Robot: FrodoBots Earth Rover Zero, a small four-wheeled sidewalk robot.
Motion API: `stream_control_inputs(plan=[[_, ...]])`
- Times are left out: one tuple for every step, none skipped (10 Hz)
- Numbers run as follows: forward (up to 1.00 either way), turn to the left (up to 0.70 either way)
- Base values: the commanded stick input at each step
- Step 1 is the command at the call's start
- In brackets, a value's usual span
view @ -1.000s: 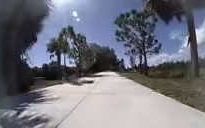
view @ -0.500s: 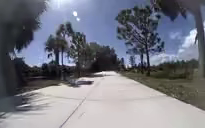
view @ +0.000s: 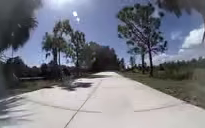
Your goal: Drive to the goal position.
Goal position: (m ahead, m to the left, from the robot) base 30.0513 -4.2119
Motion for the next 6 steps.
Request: stream_control_inputs(plan=[[0.85,0.00],[0.85,0.00],[0.85,-0.18],[0.85,-0.33],[0.85,-0.25],[0.85,-0.12]])
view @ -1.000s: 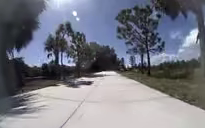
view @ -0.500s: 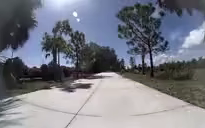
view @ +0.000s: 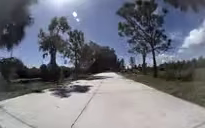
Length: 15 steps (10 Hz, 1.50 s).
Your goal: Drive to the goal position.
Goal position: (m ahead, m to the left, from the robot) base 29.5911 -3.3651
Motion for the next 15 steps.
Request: stream_control_inputs(plan=[[0.85,0.00],[0.85,0.00],[0.85,-0.06],[0.85,-0.20],[0.85,-0.26],[0.85,-0.08],[0.85,0.00],[0.85,0.00],[0.85,0.00],[0.85,0.00],[0.85,0.00],[0.85,0.00],[0.85,0.00],[0.85,0.00],[0.85,0.00]])
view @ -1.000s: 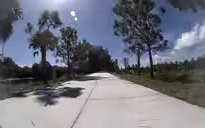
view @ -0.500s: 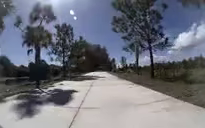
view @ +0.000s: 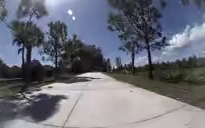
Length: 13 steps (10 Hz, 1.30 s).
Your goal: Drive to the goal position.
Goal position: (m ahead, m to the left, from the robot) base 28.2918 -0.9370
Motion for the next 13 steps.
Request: stream_control_inputs(plan=[[0.85,0.00],[0.85,0.00],[0.85,0.00],[0.85,0.00],[0.85,0.00],[0.85,0.00],[0.85,0.00],[0.85,0.00],[0.85,0.00],[0.85,0.00],[0.85,0.00],[0.85,0.00],[0.85,0.00]])
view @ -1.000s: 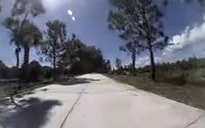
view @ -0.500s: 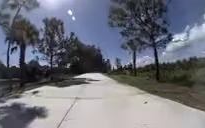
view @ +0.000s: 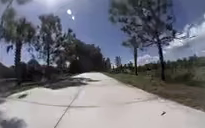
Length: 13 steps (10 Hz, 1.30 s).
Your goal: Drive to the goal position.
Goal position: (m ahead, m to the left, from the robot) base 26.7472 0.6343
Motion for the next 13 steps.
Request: stream_control_inputs(plan=[[0.85,0.00],[0.85,0.00],[0.85,0.00],[0.85,0.00],[0.85,0.00],[0.85,0.00],[0.85,0.00],[0.85,0.00],[0.85,0.00],[0.85,0.00],[0.85,0.00],[0.85,0.00],[0.85,0.00]])
